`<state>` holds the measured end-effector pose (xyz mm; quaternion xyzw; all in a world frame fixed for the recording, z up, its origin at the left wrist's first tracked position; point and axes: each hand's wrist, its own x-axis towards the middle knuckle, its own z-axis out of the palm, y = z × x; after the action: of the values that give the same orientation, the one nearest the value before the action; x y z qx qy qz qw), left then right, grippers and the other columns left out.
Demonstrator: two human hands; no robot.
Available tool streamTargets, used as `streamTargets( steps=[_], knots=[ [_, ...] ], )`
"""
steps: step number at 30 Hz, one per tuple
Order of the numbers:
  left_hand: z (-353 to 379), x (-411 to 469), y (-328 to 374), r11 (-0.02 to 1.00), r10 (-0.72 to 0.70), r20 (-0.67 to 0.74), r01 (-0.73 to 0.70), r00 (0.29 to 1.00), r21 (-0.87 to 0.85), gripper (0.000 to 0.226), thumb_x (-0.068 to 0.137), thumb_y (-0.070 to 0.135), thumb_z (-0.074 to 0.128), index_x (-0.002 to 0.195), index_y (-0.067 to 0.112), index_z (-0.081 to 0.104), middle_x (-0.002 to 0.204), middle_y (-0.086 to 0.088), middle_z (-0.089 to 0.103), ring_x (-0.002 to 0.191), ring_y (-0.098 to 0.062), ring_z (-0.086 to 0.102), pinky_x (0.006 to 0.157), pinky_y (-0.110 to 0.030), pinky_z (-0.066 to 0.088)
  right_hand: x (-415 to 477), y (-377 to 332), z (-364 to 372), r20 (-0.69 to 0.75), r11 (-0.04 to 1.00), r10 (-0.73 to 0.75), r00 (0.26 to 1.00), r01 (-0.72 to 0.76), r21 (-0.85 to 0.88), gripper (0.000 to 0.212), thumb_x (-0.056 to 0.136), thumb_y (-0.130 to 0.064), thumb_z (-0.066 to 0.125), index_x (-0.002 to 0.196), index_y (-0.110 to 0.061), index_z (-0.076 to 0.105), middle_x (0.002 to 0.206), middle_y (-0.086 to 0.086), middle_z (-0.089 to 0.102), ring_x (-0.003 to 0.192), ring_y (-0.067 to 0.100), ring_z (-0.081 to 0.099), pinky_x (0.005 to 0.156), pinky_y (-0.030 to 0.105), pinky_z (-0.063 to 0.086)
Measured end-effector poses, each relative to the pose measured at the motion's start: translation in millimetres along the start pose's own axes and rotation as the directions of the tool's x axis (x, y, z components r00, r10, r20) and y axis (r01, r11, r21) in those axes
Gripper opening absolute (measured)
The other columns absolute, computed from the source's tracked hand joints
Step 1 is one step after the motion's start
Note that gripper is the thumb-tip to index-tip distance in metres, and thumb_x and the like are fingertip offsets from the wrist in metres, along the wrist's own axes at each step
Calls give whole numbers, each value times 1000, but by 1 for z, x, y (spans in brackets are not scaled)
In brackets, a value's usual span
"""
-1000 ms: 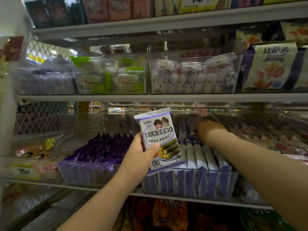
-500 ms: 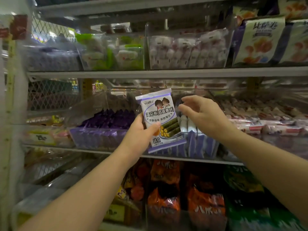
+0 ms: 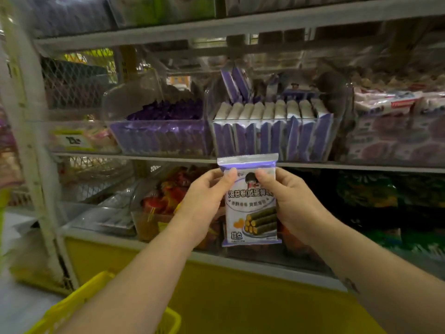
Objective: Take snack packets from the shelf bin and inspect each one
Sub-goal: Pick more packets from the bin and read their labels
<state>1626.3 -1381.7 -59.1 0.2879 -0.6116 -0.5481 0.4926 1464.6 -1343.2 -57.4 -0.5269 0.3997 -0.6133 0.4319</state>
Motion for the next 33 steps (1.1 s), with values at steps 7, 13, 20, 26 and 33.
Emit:
streamTargets(
  steps=[7, 13, 20, 26, 33],
  knots=[
    [5, -2, -36, 990, -44, -139, 24, 989, -139, 15, 93, 26, 61, 90, 22, 75, 90, -6, 76, 80, -18, 73, 66, -29, 56, 1, 39, -2, 1, 992, 77, 997, -77, 100, 37, 78, -31, 66, 111, -13, 68, 104, 17, 73, 95, 33, 71, 76, 45, 58],
    [13, 0, -50, 960, -144, -184, 92, 972, -264, 18, 92, 10, 61, 80, 15, 73, 78, -7, 76, 66, -14, 72, 52, -21, 52, 6, 51, -9, -15, 964, 181, 983, -175, 199, 27, 85, -17, 58, 105, -3, 69, 100, 19, 73, 88, 30, 73, 68, 35, 59],
    [13, -1, -55, 969, -183, -174, 148, 968, -198, 22, 97, 23, 55, 94, 7, 70, 79, -6, 75, 70, -12, 70, 58, -23, 52, 2, 56, -15, -55, 957, 228, 972, -213, 198, 30, 91, -24, 53, 103, -3, 71, 104, 20, 73, 96, 32, 71, 77, 39, 55],
    [15, -5, -52, 985, -154, -206, 135, 966, -105, 27, 97, 29, 53, 88, 10, 69, 74, -5, 75, 63, -11, 70, 51, -20, 50, -4, 53, -18, -103, 977, 205, 973, -198, 78, 38, 94, -42, 50, 92, -18, 78, 102, 18, 74, 101, 33, 69, 98, 53, 47],
    [14, -6, -51, 972, -162, -121, 138, 979, -188, 29, 98, 28, 51, 88, 11, 72, 76, -9, 73, 68, -14, 69, 58, -25, 53, -6, 44, -21, -123, 979, 160, 979, -141, 149, 26, 85, -31, 58, 82, -15, 79, 89, 14, 74, 87, 29, 69, 76, 40, 51]
  ],
)
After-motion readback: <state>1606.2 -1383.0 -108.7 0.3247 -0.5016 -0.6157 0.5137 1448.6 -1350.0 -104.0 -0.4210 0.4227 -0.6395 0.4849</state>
